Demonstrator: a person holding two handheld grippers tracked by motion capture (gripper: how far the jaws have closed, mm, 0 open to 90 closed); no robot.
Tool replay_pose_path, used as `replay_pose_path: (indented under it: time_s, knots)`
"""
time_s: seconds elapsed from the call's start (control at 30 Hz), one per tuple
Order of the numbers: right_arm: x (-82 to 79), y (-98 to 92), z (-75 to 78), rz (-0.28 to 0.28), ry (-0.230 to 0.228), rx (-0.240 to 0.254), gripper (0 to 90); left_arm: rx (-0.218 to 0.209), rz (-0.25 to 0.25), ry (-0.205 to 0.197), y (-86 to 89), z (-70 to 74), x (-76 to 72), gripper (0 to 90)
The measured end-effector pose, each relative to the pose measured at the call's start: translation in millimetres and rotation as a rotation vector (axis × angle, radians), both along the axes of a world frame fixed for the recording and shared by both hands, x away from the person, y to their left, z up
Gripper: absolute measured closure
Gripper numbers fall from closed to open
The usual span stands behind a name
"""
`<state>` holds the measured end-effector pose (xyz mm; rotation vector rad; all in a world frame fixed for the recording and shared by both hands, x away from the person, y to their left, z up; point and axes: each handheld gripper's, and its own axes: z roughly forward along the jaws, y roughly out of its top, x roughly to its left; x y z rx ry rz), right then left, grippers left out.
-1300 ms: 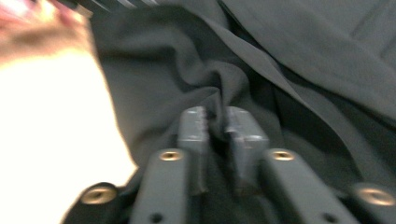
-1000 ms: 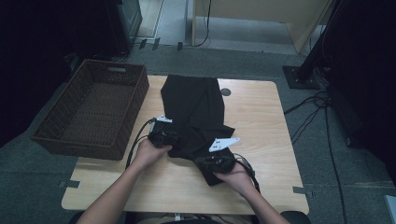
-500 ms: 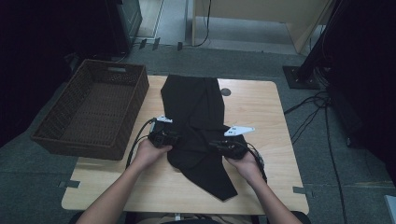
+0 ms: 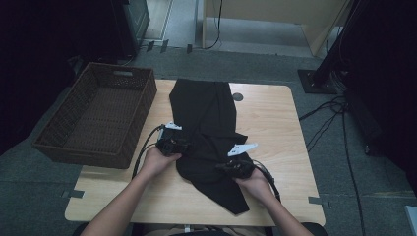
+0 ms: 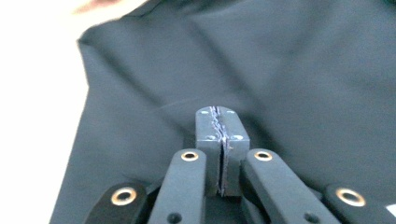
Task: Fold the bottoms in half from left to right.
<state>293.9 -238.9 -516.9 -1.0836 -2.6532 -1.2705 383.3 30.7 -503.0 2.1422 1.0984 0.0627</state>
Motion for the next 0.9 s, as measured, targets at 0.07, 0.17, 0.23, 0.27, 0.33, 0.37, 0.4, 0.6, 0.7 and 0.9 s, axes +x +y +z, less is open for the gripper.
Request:
replay_pose_path:
  time_s: [0.07, 0.17, 0.23, 0.27, 0.33, 0.37, 0.4, 0.6, 0.7, 0.9]
  knots:
    - [-10.4, 9.7, 0.2, 0.026, 0.009, 0.008, 86.1, 0.0, -0.001, 0.0, 0.2, 0.0, -0.1, 59.4]
    - [-25.3, 24.5, 0.3, 0.077, 0.032, 0.019, 84.5, -0.001, -0.002, 0.0, 0.6, -0.2, 0.1, 59.4]
    - [-34.7, 33.4, 0.8, 0.12, 0.062, 0.024, 82.9, -0.002, -0.005, -0.002, 0.8, -0.3, 0.0, 59.4]
    - [-38.8, 37.6, 1.2, 0.146, 0.071, 0.024, 81.9, -0.002, -0.004, -0.003, 0.8, -0.3, -0.1, 59.4]
    - [-45.0, 44.4, 3.7, 0.183, 0.08, 0.037, 77.9, -0.007, -0.004, -0.005, 1.2, -0.8, -0.3, 59.4]
    - [-46.2, 45.6, 6.8, 0.182, 0.069, 0.053, 76.7, -0.01, -0.003, -0.006, 1.5, -1.1, -0.3, 59.4]
    - [-45.6, 45.5, 10.5, 0.171, 0.064, 0.07, 74.6, -0.01, -0.004, -0.005, 1.8, -1.1, -0.3, 59.5]
    - [-21.0, 26.9, 27.9, 0.027, -0.035, 0.112, 69.0, -0.011, 0.0, -0.006, 1.4, -1.1, -0.8, 59.4]
    - [-8.0, 17.9, 24.0, -0.019, -0.06, 0.088, 73.5, -0.011, 0.0, -0.006, 1.4, -1.1, -0.8, 59.4]
    - [-1.8, 18.2, 8.1, -0.03, -0.025, -0.01, 81.6, -0.014, 0.0, -0.009, 1.9, -1.5, -1.3, 59.4]
